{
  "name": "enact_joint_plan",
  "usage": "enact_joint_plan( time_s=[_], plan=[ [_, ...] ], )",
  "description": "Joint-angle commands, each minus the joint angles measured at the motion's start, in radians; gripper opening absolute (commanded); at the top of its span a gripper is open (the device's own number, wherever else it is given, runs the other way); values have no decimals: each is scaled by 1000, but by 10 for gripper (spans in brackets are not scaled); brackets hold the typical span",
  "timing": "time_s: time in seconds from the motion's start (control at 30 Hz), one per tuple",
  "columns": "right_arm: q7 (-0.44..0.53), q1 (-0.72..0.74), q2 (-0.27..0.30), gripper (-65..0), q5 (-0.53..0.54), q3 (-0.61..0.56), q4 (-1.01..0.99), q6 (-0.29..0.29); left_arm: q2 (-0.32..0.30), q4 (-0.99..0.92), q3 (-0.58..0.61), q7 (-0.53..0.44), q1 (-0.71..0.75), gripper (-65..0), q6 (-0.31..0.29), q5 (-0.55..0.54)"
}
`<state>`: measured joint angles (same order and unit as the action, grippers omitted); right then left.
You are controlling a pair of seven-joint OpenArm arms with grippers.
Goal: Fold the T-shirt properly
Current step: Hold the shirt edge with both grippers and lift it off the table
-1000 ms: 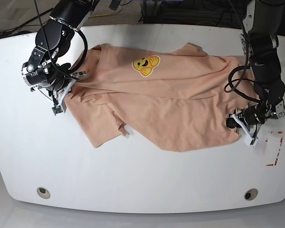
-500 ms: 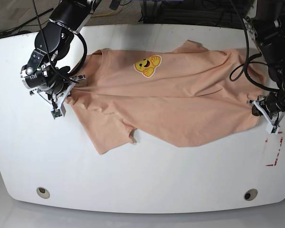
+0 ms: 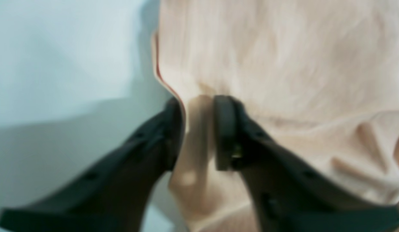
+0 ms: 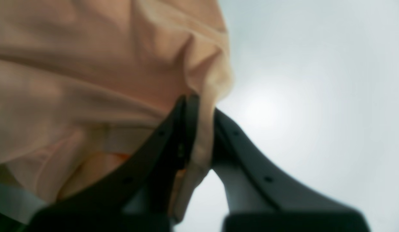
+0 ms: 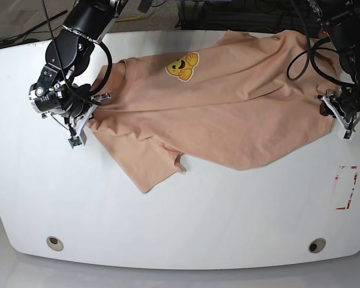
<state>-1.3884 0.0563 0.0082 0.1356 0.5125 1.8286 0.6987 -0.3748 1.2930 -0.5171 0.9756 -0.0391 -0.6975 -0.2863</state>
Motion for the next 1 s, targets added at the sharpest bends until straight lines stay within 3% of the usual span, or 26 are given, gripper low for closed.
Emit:
enact_joint_plan(
  time_s=[0.0,0.13,0.23,0.6,0.67,0.8,0.83,0.97],
  plan=[
    [11,18,6,-650,5,1,4,-1,-20,17,-4,-11,-12,-394,-1,-6],
    [11,18,6,-650,5,1,4,-1,-19,15,-4,-11,-17,-299,-1,-6],
    [11,18,5,-650,5,1,4,-1,-17,-6,1,-11,-20,-264,-1,-9],
    [11,18,5,-650,6,1,6,-1,-17,-280,36,-11,-170,-275,-1,-78],
    [11,18,5,-650,6,1,6,-1,-17,-272,61,-11,-172,-335,-1,-78],
    [11,23,5,-650,6,4,7,-1,-17,-253,104,-11,-173,-624,-1,-78],
    [11,29,5,-650,6,5,7,-1,-17,-253,104,-11,-175,-650,-1,-78],
    [11,43,9,-650,5,5,7,-1,-17,-253,67,-13,-195,-643,-1,-78]
  ],
)
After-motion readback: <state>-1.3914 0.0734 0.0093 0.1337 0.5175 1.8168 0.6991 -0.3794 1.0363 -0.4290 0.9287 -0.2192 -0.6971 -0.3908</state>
